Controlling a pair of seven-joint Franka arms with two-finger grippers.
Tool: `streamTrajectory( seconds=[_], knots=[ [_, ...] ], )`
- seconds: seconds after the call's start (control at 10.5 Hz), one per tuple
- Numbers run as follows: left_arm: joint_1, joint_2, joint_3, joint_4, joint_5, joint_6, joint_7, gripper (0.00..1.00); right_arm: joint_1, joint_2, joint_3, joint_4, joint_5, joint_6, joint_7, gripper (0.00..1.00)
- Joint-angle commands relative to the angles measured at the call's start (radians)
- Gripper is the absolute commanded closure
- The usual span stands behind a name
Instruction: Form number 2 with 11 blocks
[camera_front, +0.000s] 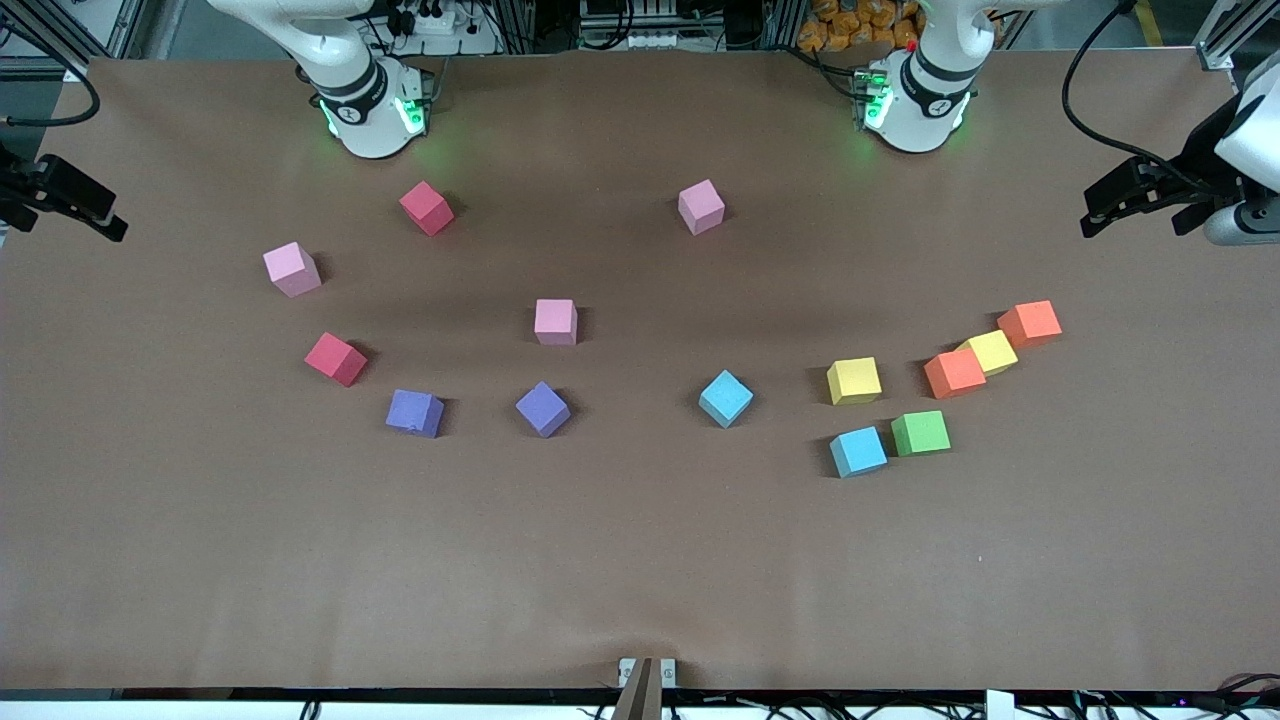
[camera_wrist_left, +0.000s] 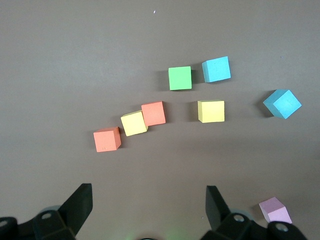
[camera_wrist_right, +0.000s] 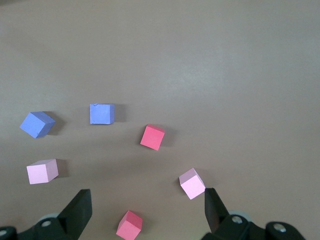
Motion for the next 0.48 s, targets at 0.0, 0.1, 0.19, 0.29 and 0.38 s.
streamTrajectory(
  seconds=[0.0, 0.1, 0.19, 0.29, 0.38],
  knots=[
    [-0.002, 0.001, 0.002, 0.009, 0.013, -0.006, -0.005, 0.0, -0.008, -0.011, 0.003, -0.004, -0.002, -0.001, 0.015, 0.0],
    [-0.002, 0.001, 0.003, 0.01, 0.013, -0.006, -0.006, 0.0, -0.006, -0.011, 0.002, -0.004, -0.002, -0.001, 0.015, 0.0],
    [-0.002, 0.003, 0.003, 0.009, 0.013, -0.006, -0.005, 0.0, -0.008, -0.01, 0.003, -0.004, -0.002, -0.001, 0.015, 0.0],
    [-0.002, 0.004, 0.003, 0.007, 0.013, -0.006, -0.002, 0.0, -0.009, -0.01, 0.002, -0.004, -0.002, -0.001, 0.015, 0.0],
    [-0.003, 0.006, 0.001, 0.003, 0.01, -0.006, -0.005, 0.0, -0.009, -0.01, 0.002, -0.004, -0.002, -0.001, 0.015, 0.0]
  ],
)
